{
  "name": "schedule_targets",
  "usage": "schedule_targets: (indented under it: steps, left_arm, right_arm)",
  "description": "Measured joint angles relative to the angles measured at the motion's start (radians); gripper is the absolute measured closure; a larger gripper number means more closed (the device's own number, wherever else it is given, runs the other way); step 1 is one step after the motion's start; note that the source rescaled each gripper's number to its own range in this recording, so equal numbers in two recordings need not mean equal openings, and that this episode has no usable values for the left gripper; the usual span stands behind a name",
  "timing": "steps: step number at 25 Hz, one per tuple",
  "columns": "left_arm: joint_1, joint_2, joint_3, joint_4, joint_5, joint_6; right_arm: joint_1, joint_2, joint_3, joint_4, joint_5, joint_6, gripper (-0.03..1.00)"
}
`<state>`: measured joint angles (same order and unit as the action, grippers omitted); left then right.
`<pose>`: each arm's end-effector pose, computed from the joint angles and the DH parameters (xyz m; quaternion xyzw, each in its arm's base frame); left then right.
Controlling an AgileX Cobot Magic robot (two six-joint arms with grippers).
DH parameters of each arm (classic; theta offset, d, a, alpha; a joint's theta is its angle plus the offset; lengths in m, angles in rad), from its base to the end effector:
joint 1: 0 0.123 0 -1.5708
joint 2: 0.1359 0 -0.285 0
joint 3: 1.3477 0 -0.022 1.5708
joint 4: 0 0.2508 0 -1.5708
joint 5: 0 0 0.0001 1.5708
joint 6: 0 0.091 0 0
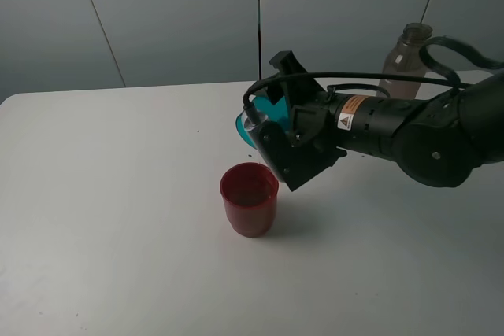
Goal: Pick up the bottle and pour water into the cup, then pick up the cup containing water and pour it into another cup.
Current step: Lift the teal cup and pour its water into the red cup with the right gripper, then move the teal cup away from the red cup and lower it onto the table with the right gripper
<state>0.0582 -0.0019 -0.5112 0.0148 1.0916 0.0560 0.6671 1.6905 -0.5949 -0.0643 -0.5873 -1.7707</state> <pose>-0.0078 0.0007 0.2779 -0.0014 0.8578 0.0367 0.5126 0.2394 0.1927 0.1610 -0.7985 0.2590 -0.2845 0.4630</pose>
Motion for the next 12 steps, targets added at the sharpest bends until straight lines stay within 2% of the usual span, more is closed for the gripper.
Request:
schedule_targets:
  steps: [4, 6, 9, 12]
  left_arm:
    - [0.0, 0.0, 0.0, 0.0, 0.0, 0.0]
    - [0.0, 0.0, 0.0, 0.0, 0.0, 0.0]
    - [0.0, 0.0, 0.0, 0.0, 0.0, 0.0]
    - [0.0, 0.0, 0.0, 0.0, 0.0, 0.0]
  right_arm:
    - [0.0, 0.0, 0.0, 0.0, -0.002, 0.002, 0.9]
    - [0.0, 0.0, 0.0, 0.0, -0.002, 0.04, 0.9]
    - [0.0, 0.0, -0.007, 0.0, 0.002, 0.166, 0.9]
    - [0.0, 0.0, -0.037, -0.002, 0.004, 0.386, 0.9]
